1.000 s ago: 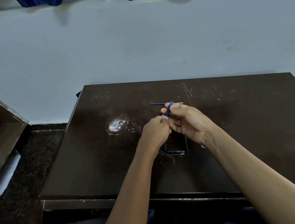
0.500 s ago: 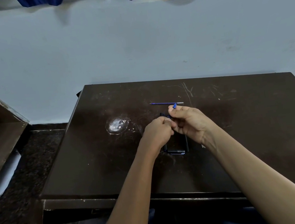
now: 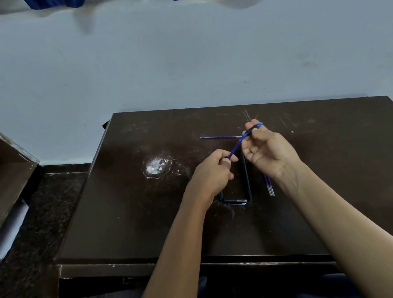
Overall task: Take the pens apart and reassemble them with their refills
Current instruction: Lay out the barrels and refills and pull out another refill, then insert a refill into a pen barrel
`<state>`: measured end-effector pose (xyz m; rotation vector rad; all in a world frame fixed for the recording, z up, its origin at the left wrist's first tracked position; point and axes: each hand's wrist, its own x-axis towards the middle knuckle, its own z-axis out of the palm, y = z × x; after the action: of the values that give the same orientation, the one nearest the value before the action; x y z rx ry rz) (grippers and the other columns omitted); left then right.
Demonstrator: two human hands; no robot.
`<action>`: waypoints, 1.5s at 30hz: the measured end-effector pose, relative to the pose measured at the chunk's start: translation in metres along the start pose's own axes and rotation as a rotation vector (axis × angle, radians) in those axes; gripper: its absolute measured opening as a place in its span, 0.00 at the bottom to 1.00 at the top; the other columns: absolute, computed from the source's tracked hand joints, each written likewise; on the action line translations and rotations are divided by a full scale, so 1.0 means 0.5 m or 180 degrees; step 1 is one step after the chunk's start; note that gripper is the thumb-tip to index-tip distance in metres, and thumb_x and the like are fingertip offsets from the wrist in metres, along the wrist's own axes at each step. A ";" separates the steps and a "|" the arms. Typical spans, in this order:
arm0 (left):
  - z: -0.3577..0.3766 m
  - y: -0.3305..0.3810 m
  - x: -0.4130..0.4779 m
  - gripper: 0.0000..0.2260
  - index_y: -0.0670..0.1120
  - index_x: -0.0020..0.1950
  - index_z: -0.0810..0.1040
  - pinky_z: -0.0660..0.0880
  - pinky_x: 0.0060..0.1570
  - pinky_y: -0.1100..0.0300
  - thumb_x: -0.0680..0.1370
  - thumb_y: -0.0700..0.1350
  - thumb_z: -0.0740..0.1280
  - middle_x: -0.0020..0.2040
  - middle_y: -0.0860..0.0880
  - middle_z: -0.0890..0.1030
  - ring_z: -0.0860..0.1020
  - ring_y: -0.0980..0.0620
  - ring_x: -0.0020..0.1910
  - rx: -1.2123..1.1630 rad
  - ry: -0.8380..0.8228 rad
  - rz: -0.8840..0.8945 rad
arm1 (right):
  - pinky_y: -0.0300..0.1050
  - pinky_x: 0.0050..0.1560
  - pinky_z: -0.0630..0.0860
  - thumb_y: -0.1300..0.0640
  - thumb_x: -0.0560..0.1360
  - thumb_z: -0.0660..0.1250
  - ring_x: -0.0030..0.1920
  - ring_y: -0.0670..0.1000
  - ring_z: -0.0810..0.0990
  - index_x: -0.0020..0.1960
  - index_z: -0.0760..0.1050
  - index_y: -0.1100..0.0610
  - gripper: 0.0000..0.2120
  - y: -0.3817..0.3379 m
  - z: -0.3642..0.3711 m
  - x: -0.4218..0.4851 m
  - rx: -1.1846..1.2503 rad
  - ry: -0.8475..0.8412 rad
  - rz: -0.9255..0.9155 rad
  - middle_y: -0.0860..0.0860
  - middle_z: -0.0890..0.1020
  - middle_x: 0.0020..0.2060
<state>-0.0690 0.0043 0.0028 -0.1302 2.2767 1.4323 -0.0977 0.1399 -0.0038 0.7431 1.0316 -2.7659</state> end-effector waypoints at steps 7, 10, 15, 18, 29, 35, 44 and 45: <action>-0.029 0.009 -0.004 0.13 0.55 0.45 0.75 0.60 0.28 0.61 0.81 0.43 0.53 0.37 0.51 0.75 0.67 0.57 0.28 -0.0070 0.0276 0.0026 | 0.37 0.41 0.73 0.71 0.76 0.59 0.40 0.48 0.77 0.54 0.79 0.60 0.14 0.013 -0.018 0.003 -0.2516 -0.0057 -0.0288 0.51 0.80 0.41; -0.035 0.022 -0.006 0.13 0.53 0.48 0.75 0.61 0.27 0.62 0.81 0.43 0.53 0.36 0.51 0.74 0.67 0.57 0.28 -0.0105 0.0390 0.0101 | 0.40 0.51 0.75 0.67 0.74 0.62 0.49 0.51 0.80 0.53 0.82 0.55 0.15 0.049 -0.037 0.010 -0.5517 -0.0425 -0.0798 0.52 0.82 0.47; -0.039 0.028 -0.009 0.13 0.51 0.52 0.76 0.62 0.28 0.63 0.81 0.42 0.52 0.38 0.52 0.73 0.68 0.59 0.28 -0.0067 0.0386 0.0173 | 0.55 0.54 0.79 0.63 0.74 0.62 0.53 0.58 0.80 0.51 0.79 0.51 0.11 0.088 -0.060 0.020 -0.6720 -0.0685 -0.0322 0.55 0.78 0.55; -0.043 0.028 -0.009 0.13 0.51 0.52 0.76 0.62 0.28 0.62 0.81 0.42 0.52 0.39 0.51 0.74 0.68 0.58 0.29 -0.0090 0.0403 0.0149 | 0.54 0.53 0.79 0.64 0.73 0.63 0.52 0.56 0.80 0.48 0.77 0.51 0.10 0.093 -0.068 0.022 -0.6655 -0.0801 -0.0315 0.53 0.78 0.53; -0.045 0.015 -0.005 0.13 0.53 0.49 0.76 0.61 0.25 0.63 0.81 0.43 0.52 0.38 0.50 0.75 0.68 0.57 0.28 -0.0280 0.0472 -0.0011 | 0.41 0.49 0.76 0.62 0.76 0.65 0.46 0.49 0.81 0.48 0.81 0.57 0.06 0.067 -0.033 -0.005 -0.5218 -0.0485 -0.0757 0.53 0.83 0.45; -0.040 0.018 -0.010 0.10 0.52 0.50 0.74 0.61 0.25 0.65 0.82 0.43 0.54 0.36 0.52 0.74 0.67 0.58 0.28 -0.0212 0.0235 -0.0092 | 0.41 0.50 0.75 0.57 0.77 0.66 0.42 0.45 0.82 0.47 0.81 0.55 0.06 0.050 0.016 -0.034 -0.2288 -0.0510 0.0023 0.49 0.84 0.39; -0.034 0.016 -0.005 0.10 0.52 0.51 0.75 0.60 0.26 0.62 0.82 0.45 0.54 0.36 0.51 0.74 0.66 0.56 0.28 -0.0165 0.0154 -0.0240 | 0.42 0.40 0.77 0.61 0.79 0.60 0.32 0.45 0.83 0.45 0.74 0.53 0.06 0.011 0.050 0.009 -0.1089 0.0039 0.0126 0.48 0.80 0.37; -0.035 0.016 -0.005 0.11 0.53 0.49 0.74 0.60 0.26 0.62 0.82 0.45 0.53 0.36 0.51 0.75 0.66 0.56 0.28 -0.0187 0.0191 -0.0245 | 0.44 0.40 0.77 0.61 0.79 0.60 0.32 0.45 0.82 0.45 0.73 0.53 0.07 -0.001 0.058 0.027 -0.0914 0.0103 0.0088 0.48 0.79 0.36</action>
<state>-0.0749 -0.0077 0.0166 -0.2795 2.2518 1.4744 -0.1213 0.1229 0.0089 0.7538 1.3739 -2.5123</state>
